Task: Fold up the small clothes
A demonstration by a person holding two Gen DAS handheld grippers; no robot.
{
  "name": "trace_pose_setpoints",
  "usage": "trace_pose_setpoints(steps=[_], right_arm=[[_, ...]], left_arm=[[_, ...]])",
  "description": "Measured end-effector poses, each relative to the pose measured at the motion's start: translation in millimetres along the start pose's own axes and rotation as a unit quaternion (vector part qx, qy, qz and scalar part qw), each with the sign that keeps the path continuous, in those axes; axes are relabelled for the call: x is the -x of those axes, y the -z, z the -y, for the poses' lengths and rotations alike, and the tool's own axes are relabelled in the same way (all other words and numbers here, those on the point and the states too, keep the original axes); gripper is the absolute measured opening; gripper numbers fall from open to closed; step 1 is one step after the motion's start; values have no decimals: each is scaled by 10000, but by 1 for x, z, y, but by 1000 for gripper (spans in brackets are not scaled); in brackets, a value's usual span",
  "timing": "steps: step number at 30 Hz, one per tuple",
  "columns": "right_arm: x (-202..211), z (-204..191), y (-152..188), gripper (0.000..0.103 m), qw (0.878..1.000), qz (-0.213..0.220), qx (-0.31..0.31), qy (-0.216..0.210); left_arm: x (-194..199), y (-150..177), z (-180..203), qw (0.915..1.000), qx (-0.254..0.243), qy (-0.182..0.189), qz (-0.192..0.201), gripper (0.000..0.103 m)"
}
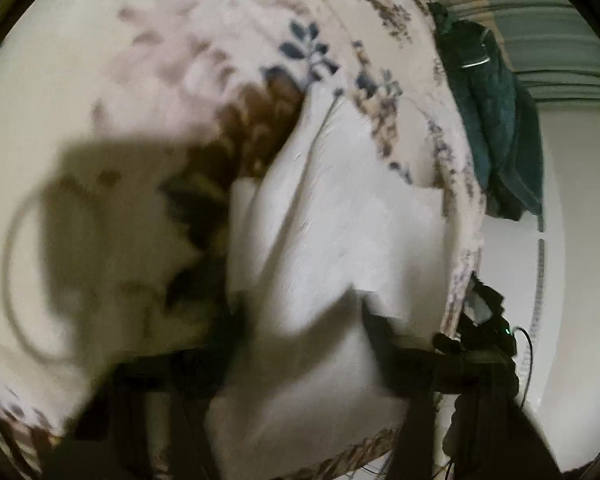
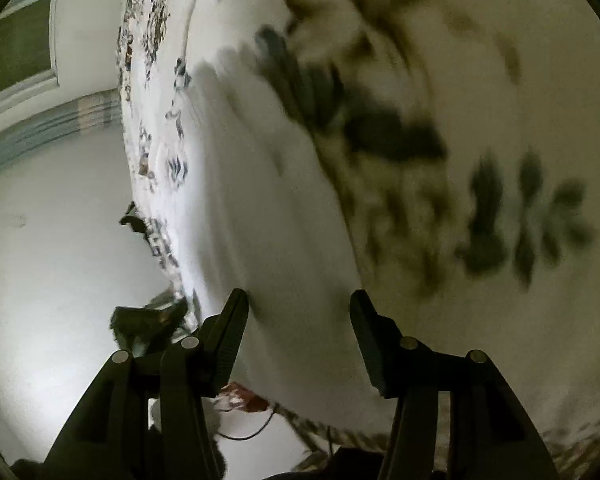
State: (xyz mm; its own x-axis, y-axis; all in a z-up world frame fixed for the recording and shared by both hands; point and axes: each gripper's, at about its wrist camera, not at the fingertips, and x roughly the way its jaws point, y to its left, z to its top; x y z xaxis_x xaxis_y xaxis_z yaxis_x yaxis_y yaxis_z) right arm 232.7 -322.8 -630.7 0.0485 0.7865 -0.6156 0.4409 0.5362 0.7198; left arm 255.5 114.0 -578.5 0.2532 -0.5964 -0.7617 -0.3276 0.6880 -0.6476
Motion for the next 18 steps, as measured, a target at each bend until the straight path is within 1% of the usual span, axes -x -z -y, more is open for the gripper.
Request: trace_pose_setpoints(steps=[1, 2, 3, 4, 5, 7, 8, 9, 11, 12, 13, 14, 15, 16, 17, 18], right_arm=[[1, 1, 6, 22, 9998, 181, 53, -70], [2, -1, 11, 19, 9988, 443, 195, -34], [0, -6, 16, 15, 9972, 614, 398, 137], [-1, -9, 18, 11, 9963, 684, 461, 255], [0, -12, 19, 9, 9945, 840, 462, 424], [8, -13, 17, 5, 9906, 1128, 383, 679], [9, -10, 13, 4, 9910, 1122, 316, 658], [6, -7, 10, 4, 9920, 1016, 245, 708], [3, -8, 5, 5, 9933, 784, 275, 799], [2, -9, 3, 7, 9944, 657, 278, 779], [3, -9, 0, 15, 9959, 557, 225, 679], [4, -8, -4, 26, 9971, 483, 159, 560], [8, -6, -7, 66, 9980, 453, 122, 423], [11, -3, -9, 94, 9984, 437, 119, 333], [12, 2, -12, 97, 9991, 380, 115, 147], [8, 6, -15, 97, 9996, 256, 104, -36]], left_arm=[[1, 1, 0, 10000, 14, -36, 67, 23], [5, 2, 2, 9998, 53, -47, 167, 18], [8, 2, 3, 9997, 54, -67, 226, 16], [11, 1, 4, 9995, 15, -151, 282, 12], [14, 1, 4, 9992, -33, -242, 318, 9], [14, -3, -5, 9993, -2, -235, 282, 9], [11, -2, -9, 9993, 28, -263, 255, 9], [9, -3, -12, 9996, 61, -199, 193, 9], [8, -4, -11, 10000, 73, 28, 50, 13], [10, -5, -11, 9999, 82, 121, 26, 15], [12, -6, -10, 9998, 76, 170, 33, 26], [13, -8, -12, 9996, 70, 253, 52, 48], [14, -9, -15, 9994, 95, 332, 86, 58], [14, -10, -18, 9990, 128, 404, 111, 66], [10, -11, -22, 9983, 174, 553, 104, 66], [3, -13, -27, 9971, 225, 724, 10, 66]])
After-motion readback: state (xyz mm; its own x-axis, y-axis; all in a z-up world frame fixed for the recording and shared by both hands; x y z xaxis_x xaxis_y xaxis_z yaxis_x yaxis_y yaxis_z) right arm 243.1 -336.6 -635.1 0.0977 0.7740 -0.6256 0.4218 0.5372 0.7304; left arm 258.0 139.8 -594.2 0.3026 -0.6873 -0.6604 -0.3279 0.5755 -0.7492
